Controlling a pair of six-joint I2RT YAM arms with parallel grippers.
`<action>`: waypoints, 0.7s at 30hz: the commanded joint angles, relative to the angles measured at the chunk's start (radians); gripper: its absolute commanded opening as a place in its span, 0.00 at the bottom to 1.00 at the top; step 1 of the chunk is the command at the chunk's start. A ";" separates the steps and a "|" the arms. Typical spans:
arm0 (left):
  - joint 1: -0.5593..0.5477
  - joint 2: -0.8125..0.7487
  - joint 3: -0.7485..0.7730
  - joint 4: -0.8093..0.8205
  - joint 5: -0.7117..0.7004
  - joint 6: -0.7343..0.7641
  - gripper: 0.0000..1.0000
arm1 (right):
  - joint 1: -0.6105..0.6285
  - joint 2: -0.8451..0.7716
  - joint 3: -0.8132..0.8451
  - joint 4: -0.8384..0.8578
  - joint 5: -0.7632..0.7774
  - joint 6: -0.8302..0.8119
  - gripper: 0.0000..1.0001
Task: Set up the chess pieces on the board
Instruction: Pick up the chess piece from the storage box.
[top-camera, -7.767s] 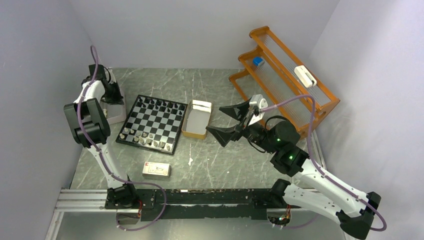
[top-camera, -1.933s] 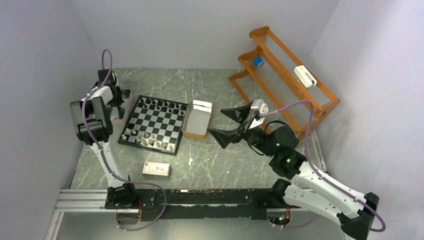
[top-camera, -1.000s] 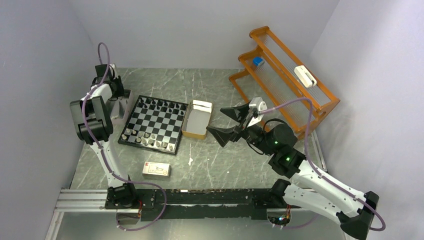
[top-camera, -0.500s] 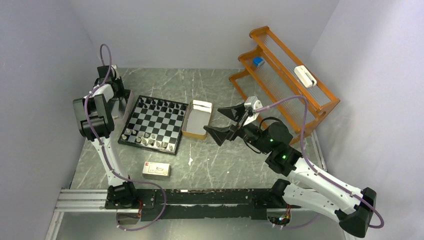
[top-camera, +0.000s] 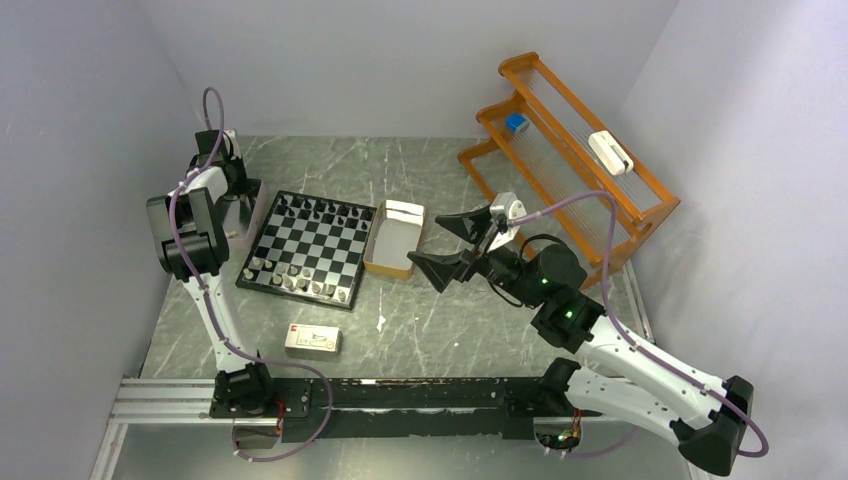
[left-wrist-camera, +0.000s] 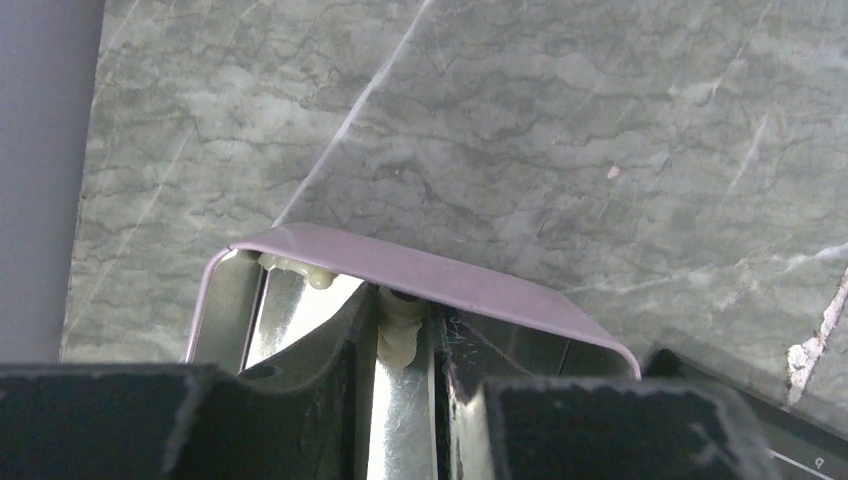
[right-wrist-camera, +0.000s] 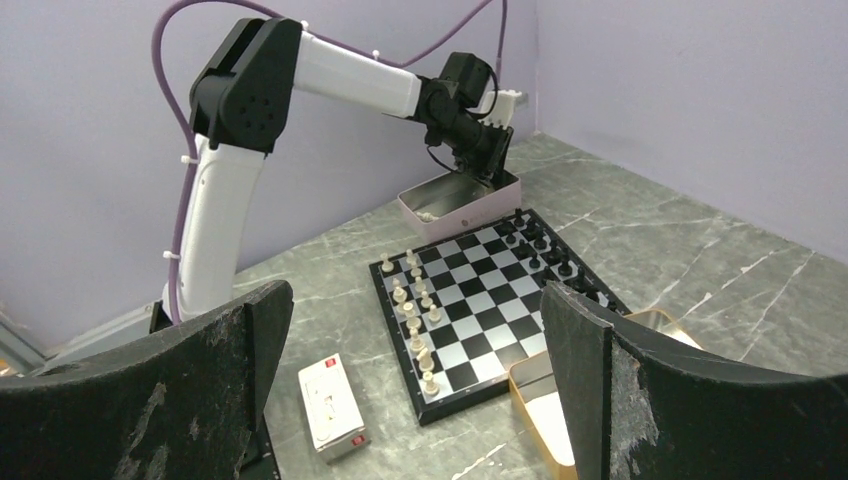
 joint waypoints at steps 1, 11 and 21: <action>-0.012 -0.048 0.034 -0.104 0.016 0.017 0.20 | 0.003 -0.021 0.036 0.029 -0.016 0.010 1.00; -0.012 -0.190 0.110 -0.303 0.006 0.005 0.17 | 0.001 -0.040 0.055 -0.068 0.062 0.139 1.00; -0.012 -0.386 0.032 -0.323 0.278 -0.131 0.15 | 0.003 -0.008 0.088 -0.141 0.241 0.223 1.00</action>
